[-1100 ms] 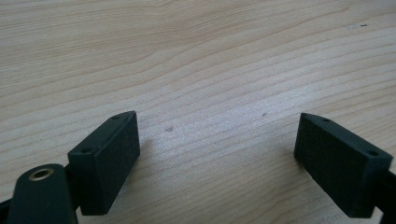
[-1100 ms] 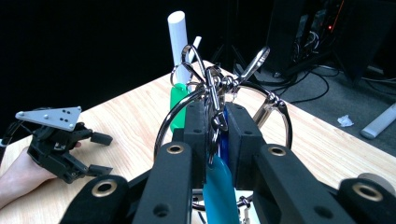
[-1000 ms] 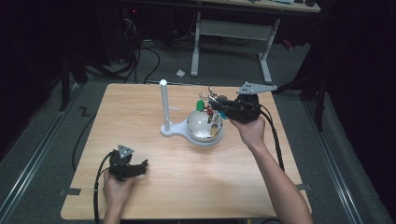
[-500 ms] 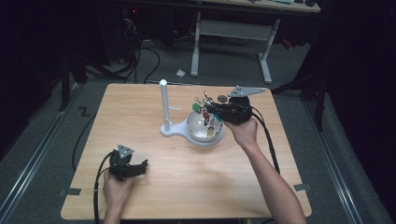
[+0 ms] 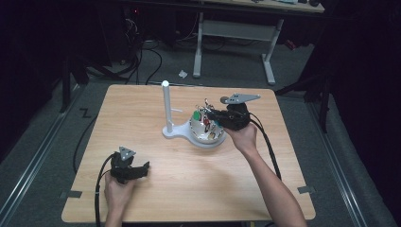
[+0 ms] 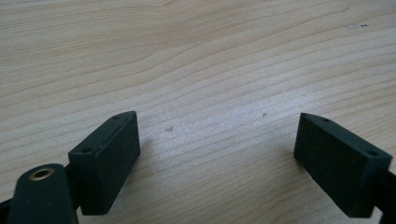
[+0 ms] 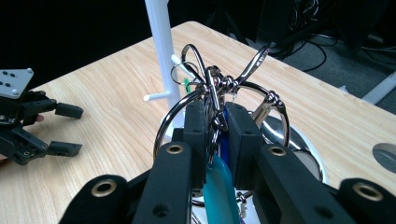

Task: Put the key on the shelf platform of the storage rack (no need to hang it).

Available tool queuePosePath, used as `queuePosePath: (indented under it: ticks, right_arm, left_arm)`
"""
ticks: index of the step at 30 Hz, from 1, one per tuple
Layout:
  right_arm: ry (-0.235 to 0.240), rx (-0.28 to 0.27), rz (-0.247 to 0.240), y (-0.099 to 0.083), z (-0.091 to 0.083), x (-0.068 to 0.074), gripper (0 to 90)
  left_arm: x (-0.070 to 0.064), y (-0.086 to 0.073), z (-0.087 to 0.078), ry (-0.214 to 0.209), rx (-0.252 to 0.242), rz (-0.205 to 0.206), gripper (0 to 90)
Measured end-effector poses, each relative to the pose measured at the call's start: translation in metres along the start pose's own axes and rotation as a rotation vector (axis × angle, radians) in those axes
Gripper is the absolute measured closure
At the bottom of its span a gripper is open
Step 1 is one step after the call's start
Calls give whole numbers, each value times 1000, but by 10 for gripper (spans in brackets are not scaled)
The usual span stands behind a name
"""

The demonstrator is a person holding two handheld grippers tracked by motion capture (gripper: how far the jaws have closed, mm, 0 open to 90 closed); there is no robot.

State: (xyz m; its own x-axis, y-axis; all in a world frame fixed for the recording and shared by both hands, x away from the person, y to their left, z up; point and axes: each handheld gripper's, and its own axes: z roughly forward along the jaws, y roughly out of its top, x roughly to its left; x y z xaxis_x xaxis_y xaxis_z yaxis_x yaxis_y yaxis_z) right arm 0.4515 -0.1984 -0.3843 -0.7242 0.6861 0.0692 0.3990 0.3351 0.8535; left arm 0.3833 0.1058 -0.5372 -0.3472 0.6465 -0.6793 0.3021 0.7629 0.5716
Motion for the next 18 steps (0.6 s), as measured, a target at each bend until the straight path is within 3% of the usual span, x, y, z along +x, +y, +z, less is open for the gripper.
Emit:
queuePosePath:
  ticks: [18]
  right_arm:
    - [-22, 48, 8, -19, 14, -4, 801]
  left_arm:
    - [0, 0, 0, -2, 5, 0, 148]
